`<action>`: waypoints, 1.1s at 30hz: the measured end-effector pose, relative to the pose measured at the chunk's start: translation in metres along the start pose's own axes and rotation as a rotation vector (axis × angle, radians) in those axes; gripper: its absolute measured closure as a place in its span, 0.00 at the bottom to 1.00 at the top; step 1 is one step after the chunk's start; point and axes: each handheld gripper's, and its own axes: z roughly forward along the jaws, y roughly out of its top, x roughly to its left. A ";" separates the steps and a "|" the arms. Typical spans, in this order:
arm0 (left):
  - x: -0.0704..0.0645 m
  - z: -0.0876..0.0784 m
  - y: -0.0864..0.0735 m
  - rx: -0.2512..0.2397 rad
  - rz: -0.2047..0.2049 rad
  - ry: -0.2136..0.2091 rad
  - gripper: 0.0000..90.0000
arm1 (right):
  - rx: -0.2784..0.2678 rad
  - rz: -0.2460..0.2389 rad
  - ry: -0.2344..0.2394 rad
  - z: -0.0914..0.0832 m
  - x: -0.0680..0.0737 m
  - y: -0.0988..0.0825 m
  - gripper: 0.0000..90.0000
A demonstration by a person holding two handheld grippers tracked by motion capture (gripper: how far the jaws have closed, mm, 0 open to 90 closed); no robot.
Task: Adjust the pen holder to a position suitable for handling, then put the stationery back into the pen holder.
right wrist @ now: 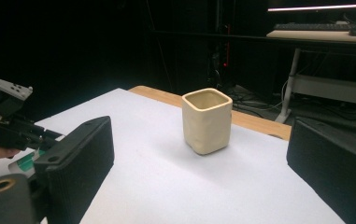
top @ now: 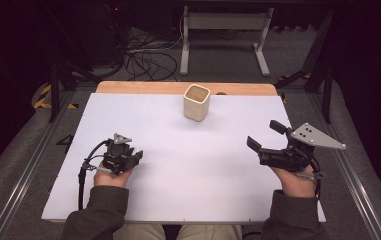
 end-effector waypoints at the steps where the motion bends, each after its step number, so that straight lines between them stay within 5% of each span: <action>1: -0.001 -0.002 0.000 -0.027 0.000 -0.021 0.73 | 0.000 -0.001 0.001 0.000 0.000 0.000 0.09; 7: -0.003 -0.012 0.002 -0.141 0.012 -0.074 0.73 | 0.004 -0.008 0.007 0.004 0.002 -0.002 0.10; 10: -0.005 -0.022 0.003 -0.254 0.011 -0.147 0.73 | 0.008 -0.016 0.008 0.005 0.002 -0.002 0.10; 13: -0.008 -0.028 0.004 -0.326 0.017 -0.171 0.73 | 0.004 -0.019 0.006 0.005 0.003 -0.002 0.10; 25: -0.016 -0.049 0.013 -0.478 0.077 -0.253 0.73 | -0.004 -0.013 0.030 0.010 0.005 -0.004 0.10; 29: -0.015 -0.052 0.013 -0.504 0.079 -0.270 0.73 | 0.005 -0.017 0.033 0.014 0.005 -0.007 0.11; 33: -0.015 -0.053 0.015 -0.521 0.097 -0.331 0.73 | 0.010 -0.021 0.036 0.017 0.007 -0.007 0.10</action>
